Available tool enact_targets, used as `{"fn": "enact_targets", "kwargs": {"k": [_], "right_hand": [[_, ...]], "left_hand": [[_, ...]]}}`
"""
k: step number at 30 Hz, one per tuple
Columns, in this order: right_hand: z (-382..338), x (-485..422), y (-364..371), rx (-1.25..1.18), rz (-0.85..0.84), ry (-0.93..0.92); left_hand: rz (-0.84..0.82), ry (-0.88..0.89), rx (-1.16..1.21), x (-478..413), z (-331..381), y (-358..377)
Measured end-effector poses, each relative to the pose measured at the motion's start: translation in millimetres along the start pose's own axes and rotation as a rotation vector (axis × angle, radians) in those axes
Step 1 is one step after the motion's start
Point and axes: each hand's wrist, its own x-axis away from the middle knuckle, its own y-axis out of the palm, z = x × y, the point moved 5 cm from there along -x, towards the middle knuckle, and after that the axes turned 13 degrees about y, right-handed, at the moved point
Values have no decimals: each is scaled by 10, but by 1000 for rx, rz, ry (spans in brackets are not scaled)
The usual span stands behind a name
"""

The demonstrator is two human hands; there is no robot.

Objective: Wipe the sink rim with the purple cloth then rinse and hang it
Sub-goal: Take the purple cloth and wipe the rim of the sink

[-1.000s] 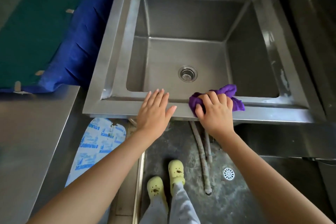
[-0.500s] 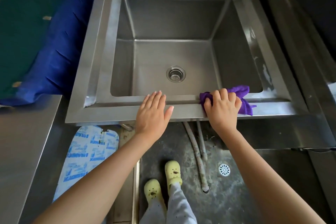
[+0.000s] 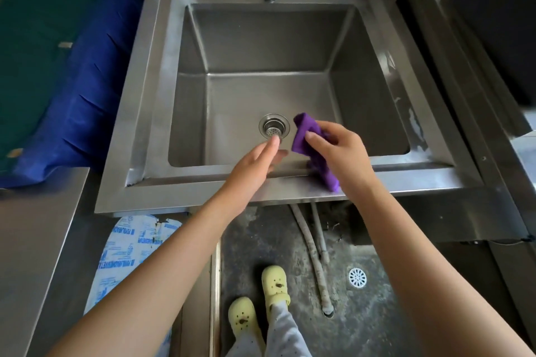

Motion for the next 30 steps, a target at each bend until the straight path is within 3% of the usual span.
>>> {"fn": "enact_targets", "kwargs": {"k": [2, 4, 7, 10, 15, 19, 22, 24, 26, 28, 30], "right_hand": [[-130, 27, 123, -12, -123, 15], [-187, -13, 172, -36, -201, 57], [-279, -167, 163, -31, -208, 30], [-383, -318, 181, 74, -209, -6], [-655, -396, 22, 24, -198, -86], [-457, -376, -86, 73, -213, -73], [-87, -408, -111, 200, -187, 6], [124, -441, -129, 287, -112, 12], [278, -439, -92, 443, -65, -28], [353, -408, -32, 544, -77, -56], [367, -375, -15, 606, -54, -100]], "left_hand": [[1, -8, 247, -67, 132, 86], [80, 36, 278, -136, 175, 29], [187, 106, 124, -222, 167, -205], [86, 162, 83, -281, 328, -318], [-12, 282, 19, -350, 675, -513], [121, 253, -117, -286, 569, -584], [191, 127, -194, -216, 212, -471], [175, 9, -383, -184, -39, -349], [93, -8, -810, -156, -154, -236], [33, 267, -1121, -179, -39, -79], [-151, 495, -1153, -257, 50, 130]]}}
